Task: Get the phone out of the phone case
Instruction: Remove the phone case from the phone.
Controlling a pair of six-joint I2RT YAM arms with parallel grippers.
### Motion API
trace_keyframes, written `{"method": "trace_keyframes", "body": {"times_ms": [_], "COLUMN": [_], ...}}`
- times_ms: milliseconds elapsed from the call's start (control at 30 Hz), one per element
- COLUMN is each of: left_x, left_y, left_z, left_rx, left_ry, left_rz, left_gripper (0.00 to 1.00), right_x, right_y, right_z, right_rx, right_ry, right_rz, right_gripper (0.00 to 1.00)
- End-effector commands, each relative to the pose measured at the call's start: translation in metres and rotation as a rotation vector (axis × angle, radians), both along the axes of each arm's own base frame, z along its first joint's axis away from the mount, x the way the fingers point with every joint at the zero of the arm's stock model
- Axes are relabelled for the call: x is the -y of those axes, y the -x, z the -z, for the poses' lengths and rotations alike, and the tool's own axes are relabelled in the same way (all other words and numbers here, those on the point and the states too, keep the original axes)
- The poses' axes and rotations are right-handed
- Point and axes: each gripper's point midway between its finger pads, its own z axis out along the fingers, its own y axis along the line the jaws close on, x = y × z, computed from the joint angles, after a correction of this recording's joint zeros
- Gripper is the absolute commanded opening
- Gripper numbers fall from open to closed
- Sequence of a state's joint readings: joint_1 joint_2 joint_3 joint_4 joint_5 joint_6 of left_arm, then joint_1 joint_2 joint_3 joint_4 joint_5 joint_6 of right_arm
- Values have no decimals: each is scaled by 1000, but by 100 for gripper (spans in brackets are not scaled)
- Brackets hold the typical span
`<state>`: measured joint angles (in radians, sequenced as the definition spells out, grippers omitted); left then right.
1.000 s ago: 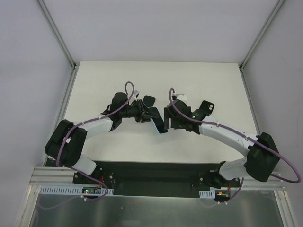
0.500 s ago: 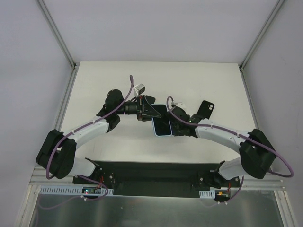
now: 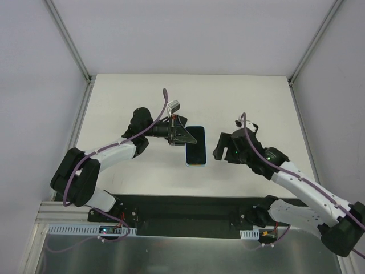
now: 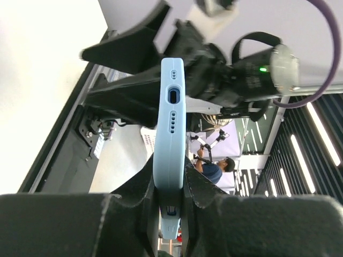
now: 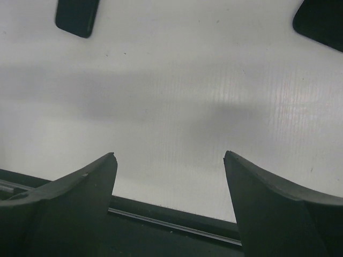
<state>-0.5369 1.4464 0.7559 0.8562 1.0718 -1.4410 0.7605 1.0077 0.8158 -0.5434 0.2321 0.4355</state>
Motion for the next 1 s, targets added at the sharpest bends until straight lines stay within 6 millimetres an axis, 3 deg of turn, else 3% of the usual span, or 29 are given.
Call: {"method": "trace_keyframes", "body": {"times_ms": [0, 167, 300, 433, 600, 967], "left_x": [0, 1, 4, 2, 4, 6], "left_y": [0, -5, -11, -22, -32, -38], "left_z": [-5, 4, -4, -11, -4, -3], "left_rx": [182, 223, 223, 213, 180, 173], "left_ry": [22, -16, -1, 40, 31, 25], "left_rz": [16, 12, 16, 7, 4, -5], "left_gripper": [0, 0, 0, 0, 0, 0], "right_x": [3, -16, -45, -47, -44, -43], "right_y": [12, 26, 36, 43, 47, 45], "right_z": [-35, -65, -80, -68, -69, -77], "right_rx": [43, 81, 58, 17, 18, 31], "right_ry": [-156, -365, -572, -571, -551, -486], "right_rz": [22, -44, -166, -181, -203, -228], "right_gripper": [84, 84, 84, 81, 74, 73]}}
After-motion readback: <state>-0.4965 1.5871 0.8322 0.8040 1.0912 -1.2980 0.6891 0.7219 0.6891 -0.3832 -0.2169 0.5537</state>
